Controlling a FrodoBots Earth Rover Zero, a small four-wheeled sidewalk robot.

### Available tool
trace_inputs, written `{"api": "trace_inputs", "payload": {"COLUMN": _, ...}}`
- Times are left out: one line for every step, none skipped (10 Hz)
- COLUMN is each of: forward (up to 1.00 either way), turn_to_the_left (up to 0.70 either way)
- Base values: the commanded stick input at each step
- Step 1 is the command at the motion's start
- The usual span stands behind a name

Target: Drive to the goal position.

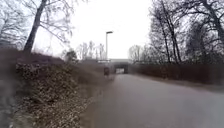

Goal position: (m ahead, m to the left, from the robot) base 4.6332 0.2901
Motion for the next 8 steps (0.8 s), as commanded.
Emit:
{"api": "trace_inputs", "payload": {"forward": 0.7, "turn_to_the_left": 0.0}}
{"api": "trace_inputs", "payload": {"forward": 0.7, "turn_to_the_left": 0.0}}
{"api": "trace_inputs", "payload": {"forward": 0.7, "turn_to_the_left": 0.0}}
{"api": "trace_inputs", "payload": {"forward": 0.7, "turn_to_the_left": 0.0}}
{"api": "trace_inputs", "payload": {"forward": 0.7, "turn_to_the_left": 0.0}}
{"api": "trace_inputs", "payload": {"forward": 0.7, "turn_to_the_left": 0.0}}
{"api": "trace_inputs", "payload": {"forward": 0.7, "turn_to_the_left": 0.0}}
{"api": "trace_inputs", "payload": {"forward": 0.7, "turn_to_the_left": 0.0}}
